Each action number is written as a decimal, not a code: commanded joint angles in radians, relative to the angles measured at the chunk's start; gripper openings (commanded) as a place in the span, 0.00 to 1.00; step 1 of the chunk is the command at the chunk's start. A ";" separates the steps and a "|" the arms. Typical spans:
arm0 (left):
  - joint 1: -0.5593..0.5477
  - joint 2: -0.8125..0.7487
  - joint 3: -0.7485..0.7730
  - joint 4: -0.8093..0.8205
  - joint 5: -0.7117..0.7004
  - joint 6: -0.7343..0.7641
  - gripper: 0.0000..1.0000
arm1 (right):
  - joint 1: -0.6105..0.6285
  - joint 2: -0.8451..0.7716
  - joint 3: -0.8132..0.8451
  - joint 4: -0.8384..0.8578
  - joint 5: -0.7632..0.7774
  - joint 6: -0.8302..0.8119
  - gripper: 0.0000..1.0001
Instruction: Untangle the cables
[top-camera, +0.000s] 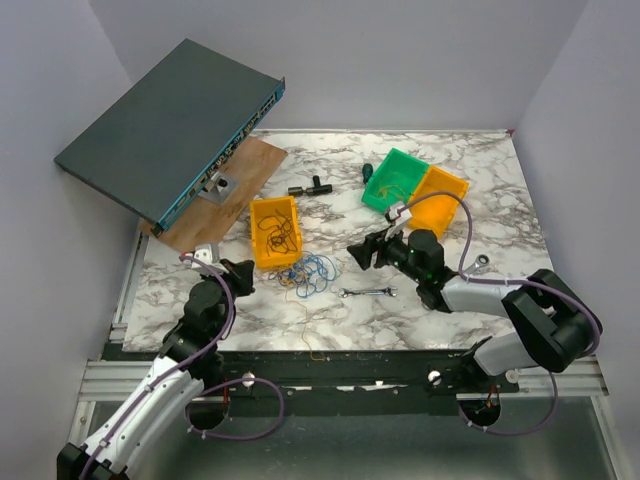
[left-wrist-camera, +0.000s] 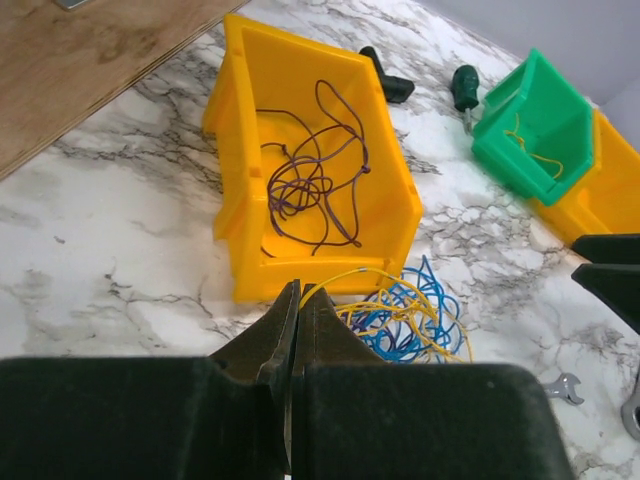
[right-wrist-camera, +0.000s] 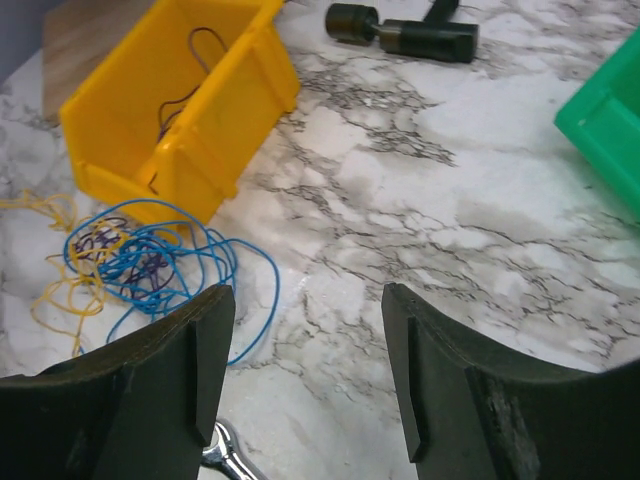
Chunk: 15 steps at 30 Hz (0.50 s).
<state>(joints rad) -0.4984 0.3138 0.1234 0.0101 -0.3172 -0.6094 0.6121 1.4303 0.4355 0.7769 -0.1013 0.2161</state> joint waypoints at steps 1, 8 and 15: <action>-0.002 0.003 0.016 0.094 0.075 0.027 0.00 | -0.001 0.028 -0.007 0.104 -0.181 -0.024 0.67; -0.003 0.093 0.050 0.108 0.061 0.045 0.00 | 0.000 0.077 0.020 0.113 -0.226 -0.018 0.65; -0.005 0.086 0.057 0.105 0.076 0.054 0.00 | 0.000 0.087 0.026 0.132 -0.275 0.001 0.63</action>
<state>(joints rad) -0.4988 0.4168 0.1570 0.0891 -0.2710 -0.5724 0.6121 1.4963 0.4366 0.8585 -0.3054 0.2096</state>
